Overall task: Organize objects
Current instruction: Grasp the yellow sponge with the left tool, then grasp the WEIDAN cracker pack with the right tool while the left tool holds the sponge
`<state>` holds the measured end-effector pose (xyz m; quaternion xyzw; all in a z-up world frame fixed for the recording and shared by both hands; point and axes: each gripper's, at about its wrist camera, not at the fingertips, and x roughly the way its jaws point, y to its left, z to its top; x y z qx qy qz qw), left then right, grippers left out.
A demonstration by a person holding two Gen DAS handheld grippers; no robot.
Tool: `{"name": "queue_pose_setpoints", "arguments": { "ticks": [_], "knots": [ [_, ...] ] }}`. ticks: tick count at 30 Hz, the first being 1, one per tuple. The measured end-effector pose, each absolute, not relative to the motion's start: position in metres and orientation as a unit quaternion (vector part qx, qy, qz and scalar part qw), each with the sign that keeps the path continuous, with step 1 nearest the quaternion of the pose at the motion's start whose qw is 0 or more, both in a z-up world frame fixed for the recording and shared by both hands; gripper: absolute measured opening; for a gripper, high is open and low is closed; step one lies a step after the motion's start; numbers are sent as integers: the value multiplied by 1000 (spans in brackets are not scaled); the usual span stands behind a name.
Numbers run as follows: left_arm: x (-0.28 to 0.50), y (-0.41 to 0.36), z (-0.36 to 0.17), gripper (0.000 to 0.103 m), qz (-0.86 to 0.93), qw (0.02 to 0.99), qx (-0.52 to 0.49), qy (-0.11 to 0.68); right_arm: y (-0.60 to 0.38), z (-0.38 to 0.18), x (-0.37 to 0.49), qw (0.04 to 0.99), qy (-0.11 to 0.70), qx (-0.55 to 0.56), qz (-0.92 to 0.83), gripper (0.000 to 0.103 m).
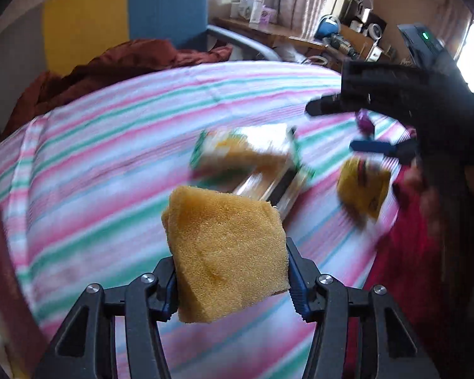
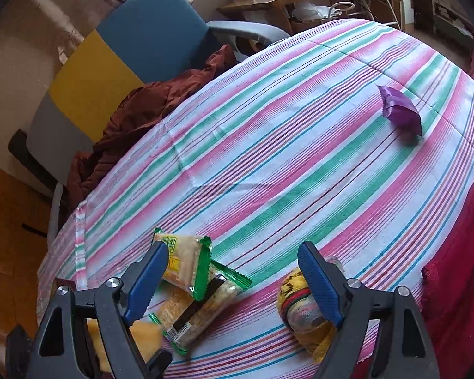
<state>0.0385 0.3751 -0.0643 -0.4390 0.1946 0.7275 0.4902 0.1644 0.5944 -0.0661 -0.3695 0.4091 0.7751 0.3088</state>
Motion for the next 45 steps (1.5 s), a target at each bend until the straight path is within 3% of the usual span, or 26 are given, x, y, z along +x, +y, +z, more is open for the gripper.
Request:
{"name": "queue_pose_setpoints", "arguments": {
  "ticks": [4,9,14,20,23,24,25,27,37,45],
  "knots": [
    [45,344,-80,56,732,468,-450,208,582,-66,148,310,357,-402,784,85],
    [54,338,-89,56,739,465,-425,237,552,-61,113,301,233,-454,806,85],
    [54,338,-92,57,741,470,-420,233,526,-66,67,235,90,-508,824,87],
    [50,339,-95,58,743,472,-417,227,527,-97,29,176,3,-583,793,87],
    [48,341,-96,60,742,473,-419,224,533,-108,22,175,2,-599,781,84],
    [48,341,-96,60,742,474,-418,223,536,-109,23,171,20,-598,783,77],
    [48,340,-97,60,743,474,-418,221,535,-108,24,165,37,-592,788,57],
    [51,340,-97,61,746,473,-412,223,531,-102,29,165,52,-577,798,49],
    [45,335,-90,54,754,463,-413,214,477,-72,51,138,135,-504,842,49],
    [49,302,-44,55,793,441,-375,189,466,-86,49,154,107,-523,832,49]
  ]
}}
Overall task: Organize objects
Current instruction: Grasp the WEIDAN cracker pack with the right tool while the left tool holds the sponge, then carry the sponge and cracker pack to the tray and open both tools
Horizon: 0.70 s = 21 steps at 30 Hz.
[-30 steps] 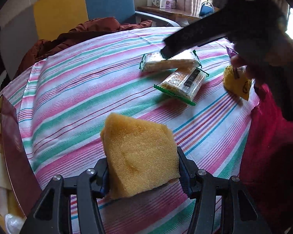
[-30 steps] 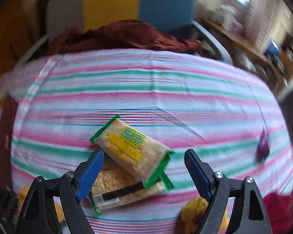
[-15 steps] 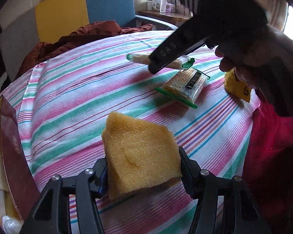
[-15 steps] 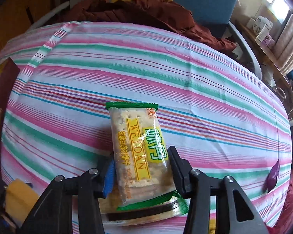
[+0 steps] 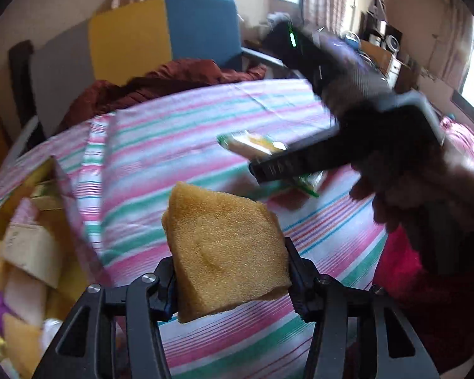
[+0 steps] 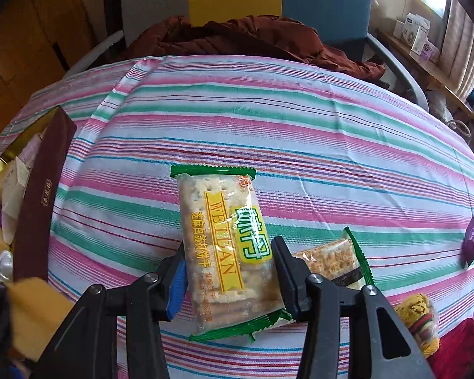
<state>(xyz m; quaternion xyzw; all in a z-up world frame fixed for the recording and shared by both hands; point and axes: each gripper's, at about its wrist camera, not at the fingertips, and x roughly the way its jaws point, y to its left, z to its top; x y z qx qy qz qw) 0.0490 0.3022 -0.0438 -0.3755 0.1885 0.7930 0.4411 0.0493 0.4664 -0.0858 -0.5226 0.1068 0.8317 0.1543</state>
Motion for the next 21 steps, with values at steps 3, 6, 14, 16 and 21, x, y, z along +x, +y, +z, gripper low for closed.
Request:
{"name": "queue_pose_setpoints", "arguments": {
  "ticks": [3,6,14,16,21],
  "knots": [
    [46,288,-32,55,808,424,-367,179,456,-87,47,155,73,-522,835,49],
    [45,274,-24,55,822,408,-358,174,450,-91,43,154,51,-527,834,49],
    [30,239,-15,56,848,362,-354,155,458,-89,46,153,77,-520,837,49],
    [26,229,-13,56,854,351,-353,151,459,-89,46,144,95,-518,838,49],
    [21,202,-11,56,866,324,-357,136,457,-87,45,130,122,-519,836,49]
  ]
}}
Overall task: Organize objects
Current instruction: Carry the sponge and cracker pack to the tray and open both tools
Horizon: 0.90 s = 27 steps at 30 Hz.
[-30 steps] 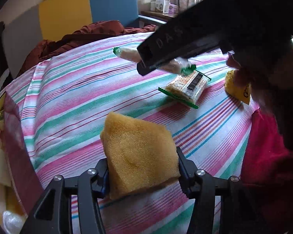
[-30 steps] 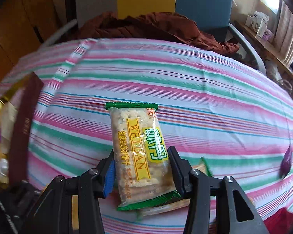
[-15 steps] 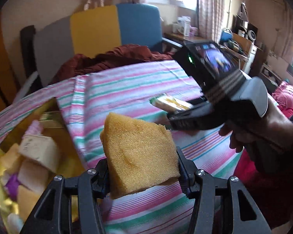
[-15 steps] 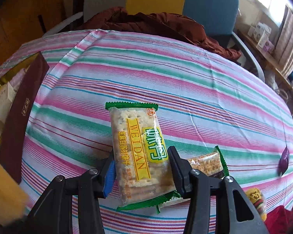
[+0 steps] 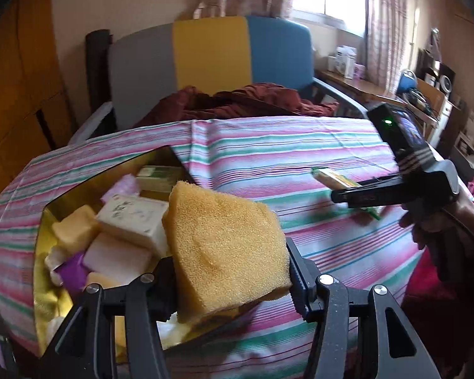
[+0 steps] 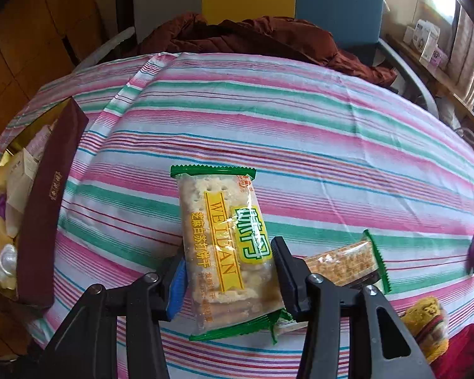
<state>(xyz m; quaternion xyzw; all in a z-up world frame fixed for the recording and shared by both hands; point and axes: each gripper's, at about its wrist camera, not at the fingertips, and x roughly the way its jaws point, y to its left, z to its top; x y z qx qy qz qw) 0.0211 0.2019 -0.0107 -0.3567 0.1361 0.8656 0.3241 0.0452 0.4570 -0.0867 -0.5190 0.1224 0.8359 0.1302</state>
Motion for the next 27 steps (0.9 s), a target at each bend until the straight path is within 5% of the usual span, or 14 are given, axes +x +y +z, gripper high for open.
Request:
{"name": "queue_pose_setpoints", "arguments": {
  "ticks": [12,27],
  "knots": [
    [2,148,-19,56,871,292,-385,83,380,-44,44,45,181,-471,862,49],
    [-41,8,-17,56,897,173,-403,-49,262,-25,12,-70,155,-466,869,49]
  ]
}}
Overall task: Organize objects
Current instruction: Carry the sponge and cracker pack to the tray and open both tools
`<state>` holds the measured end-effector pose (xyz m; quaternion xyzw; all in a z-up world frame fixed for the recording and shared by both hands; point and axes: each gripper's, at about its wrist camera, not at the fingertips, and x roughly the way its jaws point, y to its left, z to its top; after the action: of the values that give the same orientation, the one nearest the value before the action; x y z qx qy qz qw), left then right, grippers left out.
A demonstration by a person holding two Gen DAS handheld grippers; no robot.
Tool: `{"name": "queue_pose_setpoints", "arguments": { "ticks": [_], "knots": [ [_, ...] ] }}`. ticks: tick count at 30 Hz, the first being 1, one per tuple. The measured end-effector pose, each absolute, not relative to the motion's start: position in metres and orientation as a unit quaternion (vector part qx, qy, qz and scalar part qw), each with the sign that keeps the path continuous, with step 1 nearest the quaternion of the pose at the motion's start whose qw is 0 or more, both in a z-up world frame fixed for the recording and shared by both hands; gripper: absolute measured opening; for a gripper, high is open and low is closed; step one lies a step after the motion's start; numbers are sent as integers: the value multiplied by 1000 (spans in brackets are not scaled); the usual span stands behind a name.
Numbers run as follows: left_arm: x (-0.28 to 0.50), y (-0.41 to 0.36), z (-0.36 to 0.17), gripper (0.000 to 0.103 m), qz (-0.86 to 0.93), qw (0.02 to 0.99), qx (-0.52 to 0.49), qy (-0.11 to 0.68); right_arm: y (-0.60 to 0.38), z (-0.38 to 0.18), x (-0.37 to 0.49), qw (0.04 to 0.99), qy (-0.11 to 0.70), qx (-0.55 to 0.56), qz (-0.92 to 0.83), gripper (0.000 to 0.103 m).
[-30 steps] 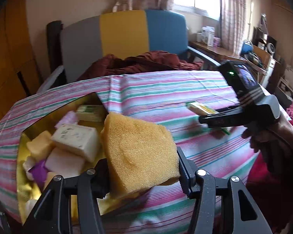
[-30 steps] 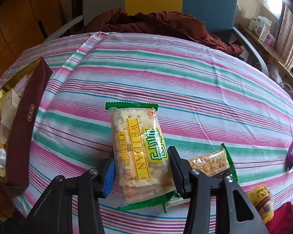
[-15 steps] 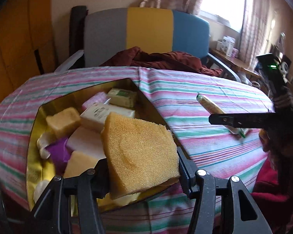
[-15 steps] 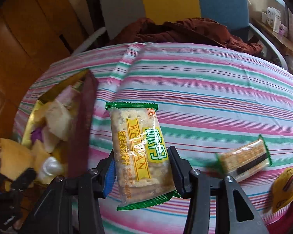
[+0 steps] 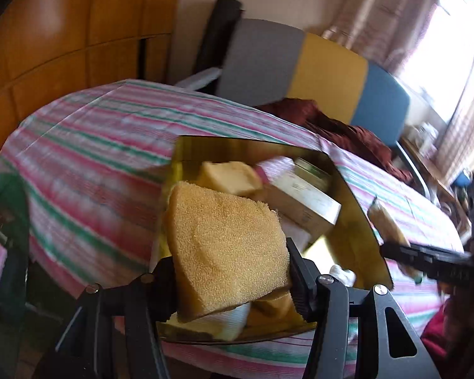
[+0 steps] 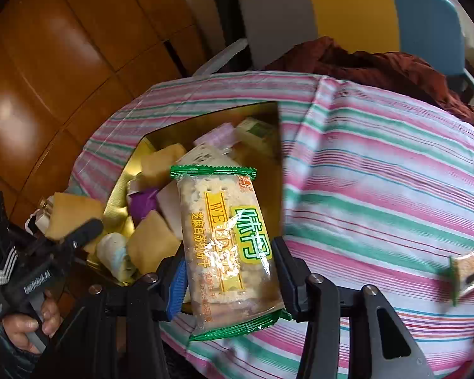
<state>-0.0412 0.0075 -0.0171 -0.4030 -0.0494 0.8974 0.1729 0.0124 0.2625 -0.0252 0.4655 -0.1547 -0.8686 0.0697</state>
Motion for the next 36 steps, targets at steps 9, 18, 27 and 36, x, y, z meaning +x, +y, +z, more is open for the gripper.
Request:
{"name": "queue_pose_setpoints", "arguments": {
  "ticks": [9,18,27,36],
  "knots": [
    [-47,-12,-10,56,902,168,-391,-73,216,-18,-14,120,-108,468,-869,49],
    [-57,0,-14,57,896,177,-401,-68,197,-22,-41,126,-89,474,-867,50],
    [-67,36,-32,57,889,186,-417,-23,217,-38,-42,74,-109,482,-866,68],
    [-101,59,-70,57,871,158,-465,7,228,-34,-19,56,-116,474,-871,71]
  ]
}}
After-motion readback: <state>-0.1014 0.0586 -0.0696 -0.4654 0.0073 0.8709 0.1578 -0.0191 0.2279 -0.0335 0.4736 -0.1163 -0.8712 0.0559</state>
